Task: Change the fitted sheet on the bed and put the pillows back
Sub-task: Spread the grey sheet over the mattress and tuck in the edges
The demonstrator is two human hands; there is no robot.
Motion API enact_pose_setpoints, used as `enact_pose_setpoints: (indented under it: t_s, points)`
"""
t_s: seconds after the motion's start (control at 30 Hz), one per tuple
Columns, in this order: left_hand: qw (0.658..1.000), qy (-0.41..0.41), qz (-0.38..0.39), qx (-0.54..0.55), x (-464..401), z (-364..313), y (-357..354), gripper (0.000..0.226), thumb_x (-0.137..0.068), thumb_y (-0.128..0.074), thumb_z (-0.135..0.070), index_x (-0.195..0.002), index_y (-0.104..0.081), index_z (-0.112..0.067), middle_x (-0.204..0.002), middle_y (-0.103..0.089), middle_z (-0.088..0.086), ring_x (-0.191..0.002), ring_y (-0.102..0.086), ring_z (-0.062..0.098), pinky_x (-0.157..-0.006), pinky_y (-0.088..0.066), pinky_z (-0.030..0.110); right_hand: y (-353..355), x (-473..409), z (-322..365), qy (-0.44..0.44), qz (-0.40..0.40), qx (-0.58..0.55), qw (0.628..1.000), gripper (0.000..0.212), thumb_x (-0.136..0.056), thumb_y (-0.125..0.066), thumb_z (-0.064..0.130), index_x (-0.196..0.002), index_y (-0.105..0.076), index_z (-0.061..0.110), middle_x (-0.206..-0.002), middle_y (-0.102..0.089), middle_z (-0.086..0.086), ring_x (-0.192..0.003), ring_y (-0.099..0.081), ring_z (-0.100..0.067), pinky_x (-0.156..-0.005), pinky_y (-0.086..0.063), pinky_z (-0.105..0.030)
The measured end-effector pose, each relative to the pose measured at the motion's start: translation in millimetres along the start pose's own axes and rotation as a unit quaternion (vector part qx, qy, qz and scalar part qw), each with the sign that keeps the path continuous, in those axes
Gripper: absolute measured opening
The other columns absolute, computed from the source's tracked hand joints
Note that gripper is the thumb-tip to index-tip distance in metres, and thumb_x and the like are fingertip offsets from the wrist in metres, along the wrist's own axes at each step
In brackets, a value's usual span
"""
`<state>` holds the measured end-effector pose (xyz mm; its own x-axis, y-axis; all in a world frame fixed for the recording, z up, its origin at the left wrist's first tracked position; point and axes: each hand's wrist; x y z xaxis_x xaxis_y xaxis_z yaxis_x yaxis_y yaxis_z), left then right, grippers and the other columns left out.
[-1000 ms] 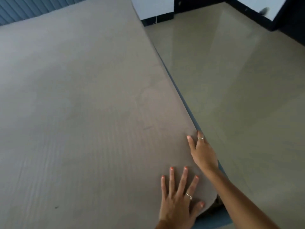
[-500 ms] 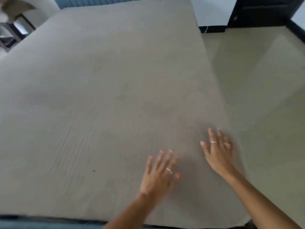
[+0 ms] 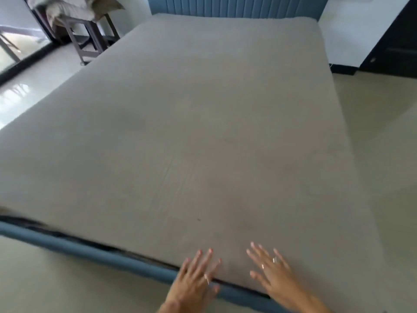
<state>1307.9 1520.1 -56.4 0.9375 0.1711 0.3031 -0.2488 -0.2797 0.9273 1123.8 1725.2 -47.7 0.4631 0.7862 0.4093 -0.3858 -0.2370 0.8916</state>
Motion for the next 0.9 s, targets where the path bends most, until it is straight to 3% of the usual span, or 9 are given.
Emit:
enact_pose_setpoints:
  t_s: [0.07,0.1,0.17,0.23,0.33,0.47,0.57,0.73,0.9]
  points:
    - [0.997,0.073,0.011,0.015,3.1,20.0,49.9,0.062,-0.079,-0.037,-0.054,-0.135,-0.046,-0.028,-0.145,-0.044,0.001,-0.141,-0.028,0.026,-0.091,-0.052,0.043,51.5,-19.5,21.5,-0.018,-0.010,0.029,0.999,0.085,-0.090,0.008,0.069,-0.137,-0.050,0.028,-0.157,-0.001,0.008,-0.138,-0.034,-0.010,-0.112,-0.027,-0.033]
    - [0.994,0.107,0.008,0.011,9.9,32.4,81.1,0.063,-0.082,-0.031,-0.053,-0.134,-0.050,-0.023,-0.144,-0.047,0.004,-0.136,-0.036,0.031,-0.091,-0.052,0.049,76.2,-30.5,39.6,-0.008,-0.019,0.012,1.000,0.096,-0.083,0.014,0.074,-0.141,-0.046,0.025,-0.157,-0.003,0.007,-0.142,-0.030,-0.013,-0.114,-0.025,-0.035]
    - [0.989,0.143,0.017,0.019,15.8,61.3,138.8,0.067,-0.092,-0.020,-0.055,-0.146,-0.037,-0.019,-0.159,-0.022,0.004,-0.146,-0.019,0.032,-0.112,-0.027,0.051,124.8,-47.9,79.9,-0.033,0.017,-0.043,0.998,0.079,-0.092,-0.005,0.068,-0.146,-0.038,0.020,-0.160,-0.011,-0.001,-0.145,-0.021,-0.017,-0.115,-0.020,-0.035]
    - [0.983,0.180,0.006,0.027,20.4,88.6,183.9,0.060,-0.100,-0.023,-0.051,-0.152,-0.020,-0.021,-0.162,0.003,-0.002,-0.148,0.009,0.025,-0.119,-0.002,0.044,158.2,-67.5,113.3,-0.036,-0.002,-0.038,0.999,0.057,-0.101,-0.026,0.050,-0.143,-0.043,0.015,-0.159,-0.019,-0.007,-0.143,-0.028,-0.022,-0.114,-0.024,-0.035]
    - [0.983,0.185,-0.003,-0.004,50.8,124.8,239.7,0.059,-0.102,-0.030,-0.045,-0.153,-0.020,-0.019,-0.162,0.006,-0.002,-0.148,0.014,0.025,-0.118,0.001,0.044,189.5,-84.7,169.3,0.001,0.029,-0.001,1.000,0.052,-0.101,-0.033,0.044,-0.137,-0.050,0.010,-0.155,-0.028,-0.012,-0.139,-0.035,-0.027,-0.112,-0.031,-0.039]
    - [0.980,0.190,-0.006,-0.055,83.7,179.3,304.3,0.063,-0.100,-0.037,-0.045,-0.153,-0.016,-0.020,-0.162,0.009,-0.003,-0.147,0.016,0.025,-0.118,0.003,0.044,242.0,-102.5,232.1,0.044,0.049,0.052,0.997,0.035,-0.097,-0.043,0.033,-0.117,-0.064,0.014,-0.128,-0.061,-0.009,-0.116,-0.058,-0.028,-0.092,-0.048,-0.035]
    - [0.972,0.216,-0.023,-0.089,101.2,222.6,343.8,0.064,-0.099,-0.040,-0.045,-0.153,-0.016,-0.020,-0.162,0.008,-0.002,-0.147,0.017,0.026,-0.118,0.004,0.044,278.9,-120.6,271.6,0.069,0.015,0.087,0.994,0.039,-0.099,-0.035,0.029,-0.128,-0.058,0.016,-0.133,-0.057,-0.010,-0.120,-0.055,-0.028,-0.097,-0.046,-0.038]
    - [0.965,0.243,-0.041,-0.091,116.4,271.3,385.5,0.065,-0.099,-0.042,-0.044,-0.153,-0.016,-0.020,-0.162,0.008,-0.001,-0.146,0.020,0.026,-0.118,0.006,0.046,327.6,-148.2,335.8,0.093,0.005,0.119,0.989,0.049,-0.103,-0.023,0.032,-0.150,-0.028,0.023,-0.147,-0.042,-0.013,-0.132,-0.044,-0.030,-0.105,-0.039,-0.038]
    - [0.966,0.234,-0.023,-0.110,116.6,320.1,411.7,0.067,-0.098,-0.045,-0.045,-0.154,-0.014,-0.025,-0.161,0.012,-0.001,-0.144,0.024,0.025,-0.118,0.009,0.045,363.5,-195.5,391.2,0.144,-0.001,0.108,0.984,0.049,-0.102,-0.021,0.034,-0.148,-0.034,0.023,-0.147,-0.043,-0.008,-0.131,-0.045,-0.028,-0.104,-0.037,-0.036]
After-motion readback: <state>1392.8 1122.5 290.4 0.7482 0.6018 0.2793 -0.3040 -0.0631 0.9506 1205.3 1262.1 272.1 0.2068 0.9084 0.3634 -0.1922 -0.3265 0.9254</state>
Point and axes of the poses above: each hand's wrist, its own x-axis away from the middle knuckle, its own y-axis out of the back of the hand, z = x × y
